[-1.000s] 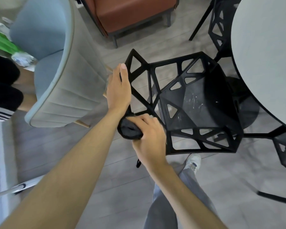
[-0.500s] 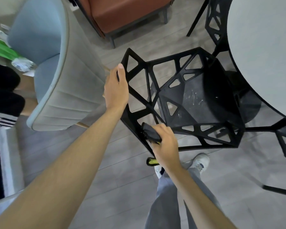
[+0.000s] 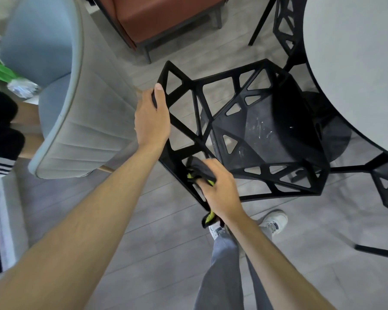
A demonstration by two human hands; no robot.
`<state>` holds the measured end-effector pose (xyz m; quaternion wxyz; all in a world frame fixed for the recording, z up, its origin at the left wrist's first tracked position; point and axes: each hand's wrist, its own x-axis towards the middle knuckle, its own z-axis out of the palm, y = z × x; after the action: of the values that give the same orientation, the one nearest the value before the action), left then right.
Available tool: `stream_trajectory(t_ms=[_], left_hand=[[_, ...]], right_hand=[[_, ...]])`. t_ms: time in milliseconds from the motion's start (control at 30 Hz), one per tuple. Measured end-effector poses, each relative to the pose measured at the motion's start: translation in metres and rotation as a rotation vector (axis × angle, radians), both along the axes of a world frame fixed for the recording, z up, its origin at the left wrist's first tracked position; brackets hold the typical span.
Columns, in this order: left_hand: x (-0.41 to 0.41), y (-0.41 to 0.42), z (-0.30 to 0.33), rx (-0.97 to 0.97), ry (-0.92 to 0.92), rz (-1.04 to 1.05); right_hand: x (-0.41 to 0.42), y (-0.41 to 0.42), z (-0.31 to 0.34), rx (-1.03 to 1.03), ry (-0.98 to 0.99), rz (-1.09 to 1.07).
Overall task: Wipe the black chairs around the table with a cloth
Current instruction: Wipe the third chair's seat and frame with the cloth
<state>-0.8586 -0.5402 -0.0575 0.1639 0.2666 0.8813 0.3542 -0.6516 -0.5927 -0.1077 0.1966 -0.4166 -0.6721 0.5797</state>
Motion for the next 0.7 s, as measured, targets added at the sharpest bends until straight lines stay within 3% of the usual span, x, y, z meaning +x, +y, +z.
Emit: stream_trajectory(t_ms=[133,267,333,567,700], left_hand=[[0.001,0.0,0.0,-0.007,-0.006,0.001],[0.002,0.0,0.001,-0.006,-0.008,0.003],[0.002,0.0,0.0,-0.012,0.002,0.002],[0.0,0.001,0.002,-0.037,-0.014,0.014],[0.0,0.001,0.001,-0.016,-0.038,0.017]], right_hand=[[-0.002,0.002,-0.001,-0.006,-0.031,0.004],[0.045,-0.002,-0.039,-0.011,-0.366,0.036],[0.054,0.001,-0.045,-0.069,-0.415,0.047],[-0.05,0.022,0.041,0.021,0.012,0.047],[-0.035,0.019,0.026,0.003,-0.078,0.03]])
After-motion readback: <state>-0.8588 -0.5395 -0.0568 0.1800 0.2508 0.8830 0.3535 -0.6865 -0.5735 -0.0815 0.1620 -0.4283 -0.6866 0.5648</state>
